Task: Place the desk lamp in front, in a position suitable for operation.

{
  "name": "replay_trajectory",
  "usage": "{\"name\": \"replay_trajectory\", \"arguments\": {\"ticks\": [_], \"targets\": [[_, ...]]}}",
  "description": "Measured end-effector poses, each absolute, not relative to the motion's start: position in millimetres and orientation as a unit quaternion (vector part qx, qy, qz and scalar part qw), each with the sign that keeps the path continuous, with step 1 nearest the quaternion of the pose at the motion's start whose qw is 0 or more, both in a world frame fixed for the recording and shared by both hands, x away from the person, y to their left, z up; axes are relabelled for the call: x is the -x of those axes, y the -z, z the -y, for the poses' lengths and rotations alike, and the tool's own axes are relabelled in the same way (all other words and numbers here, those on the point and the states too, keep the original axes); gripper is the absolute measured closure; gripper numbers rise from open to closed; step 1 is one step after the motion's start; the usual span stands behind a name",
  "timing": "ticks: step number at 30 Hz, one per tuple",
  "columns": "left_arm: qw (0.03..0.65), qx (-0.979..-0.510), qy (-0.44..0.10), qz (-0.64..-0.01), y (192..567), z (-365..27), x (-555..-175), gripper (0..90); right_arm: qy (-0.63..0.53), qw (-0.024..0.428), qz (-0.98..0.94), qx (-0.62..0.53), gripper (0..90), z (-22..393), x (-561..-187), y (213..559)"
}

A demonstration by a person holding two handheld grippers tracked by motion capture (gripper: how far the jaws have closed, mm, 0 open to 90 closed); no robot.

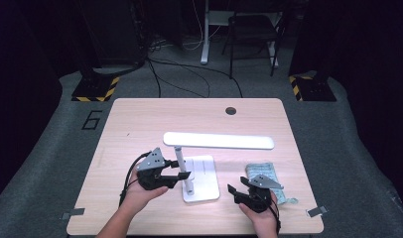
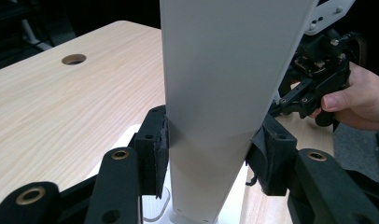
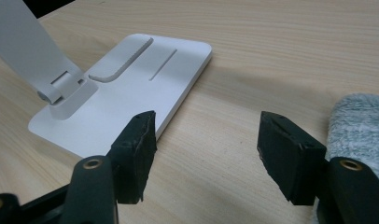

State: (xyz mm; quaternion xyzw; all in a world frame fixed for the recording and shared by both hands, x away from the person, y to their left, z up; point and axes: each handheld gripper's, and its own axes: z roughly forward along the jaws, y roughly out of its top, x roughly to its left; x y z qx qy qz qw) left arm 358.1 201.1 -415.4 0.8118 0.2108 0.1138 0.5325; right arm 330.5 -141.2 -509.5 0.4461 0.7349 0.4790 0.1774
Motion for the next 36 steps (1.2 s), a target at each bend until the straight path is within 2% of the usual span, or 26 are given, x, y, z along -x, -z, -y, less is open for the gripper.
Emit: {"name": "replay_trajectory", "arguments": {"ticks": [27,36], "targets": [[0.528,-0.785,-0.164,-0.280,417.7,-244.4,-326.0,53.3,-0.477,0.178,-0.734,-0.449,37.2,140.0,-330.5,509.8],[0.530,-0.791,-0.144,-0.269,416.3,-246.0,-318.8,51.4,-0.480,0.180,-0.731,-0.450,37.2,141.0,-330.3,508.4]]}}
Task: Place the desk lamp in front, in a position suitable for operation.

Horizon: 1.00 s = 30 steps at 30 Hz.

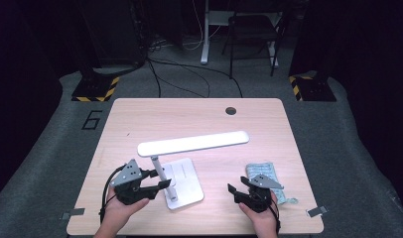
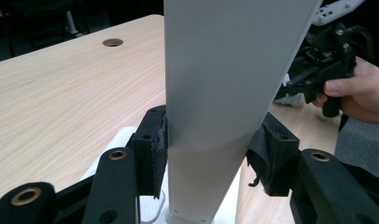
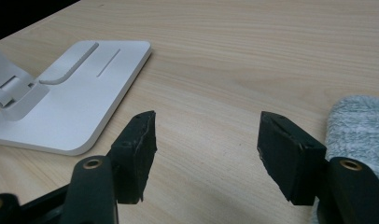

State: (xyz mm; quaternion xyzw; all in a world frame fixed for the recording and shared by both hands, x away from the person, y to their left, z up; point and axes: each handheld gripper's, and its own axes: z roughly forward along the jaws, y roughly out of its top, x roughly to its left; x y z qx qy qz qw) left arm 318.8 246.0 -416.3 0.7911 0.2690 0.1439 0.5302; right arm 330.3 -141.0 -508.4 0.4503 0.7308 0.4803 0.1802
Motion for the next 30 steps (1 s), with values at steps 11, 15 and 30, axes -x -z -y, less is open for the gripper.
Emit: {"name": "replay_trajectory", "arguments": {"ticks": [11,15,30], "targets": [[0.555,-0.781,-0.121,-0.261,406.1,-248.3,-323.4,45.0,-0.480,0.180,-0.733,-0.447,37.3,141.7,-331.1,507.5],[0.556,-0.776,-0.124,-0.270,402.3,-250.1,-323.5,44.8,-0.478,0.181,-0.742,-0.435,39.4,142.5,-330.3,503.7],[0.554,-0.775,-0.132,-0.274,401.9,-248.3,-317.9,50.2,-0.436,0.245,-0.776,-0.384,49.4,151.4,-322.1,482.6]]}}
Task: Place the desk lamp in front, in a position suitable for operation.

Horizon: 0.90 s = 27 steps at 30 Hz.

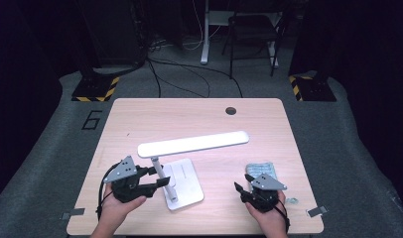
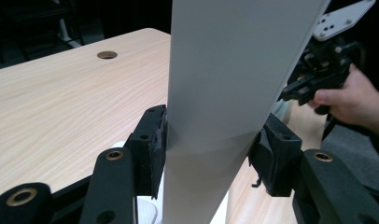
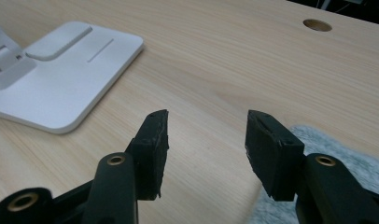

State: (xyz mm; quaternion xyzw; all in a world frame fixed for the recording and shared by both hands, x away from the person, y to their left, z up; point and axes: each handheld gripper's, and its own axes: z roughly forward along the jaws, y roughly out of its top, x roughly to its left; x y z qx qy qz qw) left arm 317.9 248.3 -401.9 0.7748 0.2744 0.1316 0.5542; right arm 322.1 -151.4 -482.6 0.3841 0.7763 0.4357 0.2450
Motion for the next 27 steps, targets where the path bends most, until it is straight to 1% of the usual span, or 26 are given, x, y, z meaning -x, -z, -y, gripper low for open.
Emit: {"name": "replay_trajectory", "arguments": {"ticks": [4,8,13,17,20,23,27], "targets": [[0.550,-0.777,-0.140,-0.272,401.6,-248.5,-317.0,50.7,-0.424,0.250,-0.773,-0.400,50.0,161.4,-324.1,479.8],[0.553,-0.774,-0.140,-0.274,402.5,-248.2,-316.6,50.7,-0.422,0.245,-0.758,-0.433,52.6,179.6,-327.0,476.3],[0.551,-0.774,-0.144,-0.277,402.3,-247.1,-315.8,51.0,-0.405,0.247,-0.743,-0.471,52.3,207.9,-327.8,470.6],[0.553,-0.773,-0.143,-0.276,402.9,-247.2,-315.9,51.1,-0.388,0.257,-0.734,-0.496,47.4,232.6,-323.0,469.1],[0.550,-0.775,-0.143,-0.277,402.3,-246.7,-315.2,51.0,-0.401,0.250,-0.709,-0.523,43.2,242.5,-324.1,477.0],[0.548,-0.776,-0.146,-0.275,402.1,-247.0,-315.2,51.2,-0.411,0.240,-0.701,-0.531,39.4,240.3,-328.6,485.2],[0.548,-0.777,-0.145,-0.273,402.3,-247.2,-315.8,51.1,-0.394,0.246,-0.711,-0.528,35.9,233.2,-333.8,490.6]]}}
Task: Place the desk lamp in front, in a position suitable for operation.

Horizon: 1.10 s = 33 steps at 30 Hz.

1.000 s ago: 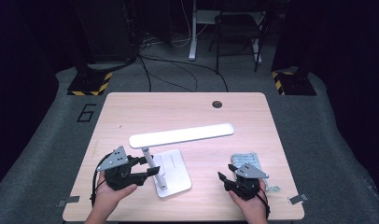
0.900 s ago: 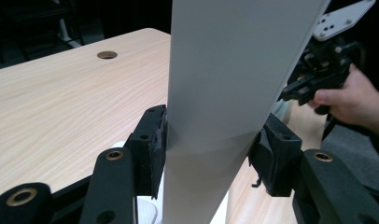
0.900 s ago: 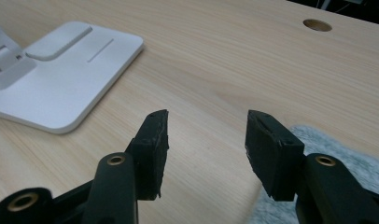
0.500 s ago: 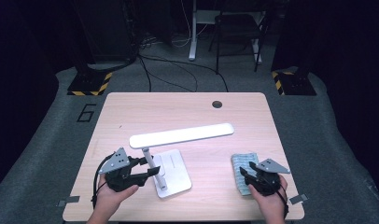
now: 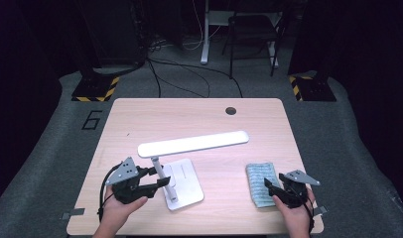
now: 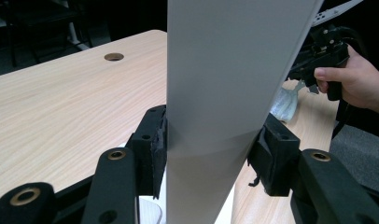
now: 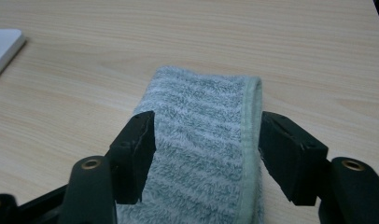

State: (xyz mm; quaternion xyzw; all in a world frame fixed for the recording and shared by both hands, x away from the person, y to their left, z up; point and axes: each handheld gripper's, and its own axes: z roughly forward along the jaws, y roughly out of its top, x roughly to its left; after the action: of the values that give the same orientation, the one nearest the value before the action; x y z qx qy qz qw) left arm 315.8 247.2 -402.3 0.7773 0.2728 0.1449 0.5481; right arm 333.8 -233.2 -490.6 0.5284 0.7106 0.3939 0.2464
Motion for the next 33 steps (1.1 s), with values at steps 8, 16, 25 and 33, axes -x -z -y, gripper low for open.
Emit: {"name": "replay_trajectory", "arguments": {"ticks": [8,16,25,33], "targets": [[0.550,-0.773,-0.151,-0.277,403.0,-246.2,-314.5,51.2,-0.378,0.240,-0.703,-0.553,34.6,240.4,-343.7,502.6],[0.551,-0.773,-0.150,-0.277,403.3,-246.1,-314.9,51.1,-0.370,0.223,-0.703,-0.565,34.7,241.2,-350.9,510.7],[0.549,-0.775,-0.150,-0.275,403.1,-246.4,-314.3,51.2,-0.353,0.208,-0.707,-0.576,34.0,240.2,-356.2,518.5],[0.551,-0.772,-0.153,-0.276,403.8,-246.1,-313.9,51.3,-0.339,0.204,-0.719,-0.571,36.6,238.2,-358.8,518.7]]}}
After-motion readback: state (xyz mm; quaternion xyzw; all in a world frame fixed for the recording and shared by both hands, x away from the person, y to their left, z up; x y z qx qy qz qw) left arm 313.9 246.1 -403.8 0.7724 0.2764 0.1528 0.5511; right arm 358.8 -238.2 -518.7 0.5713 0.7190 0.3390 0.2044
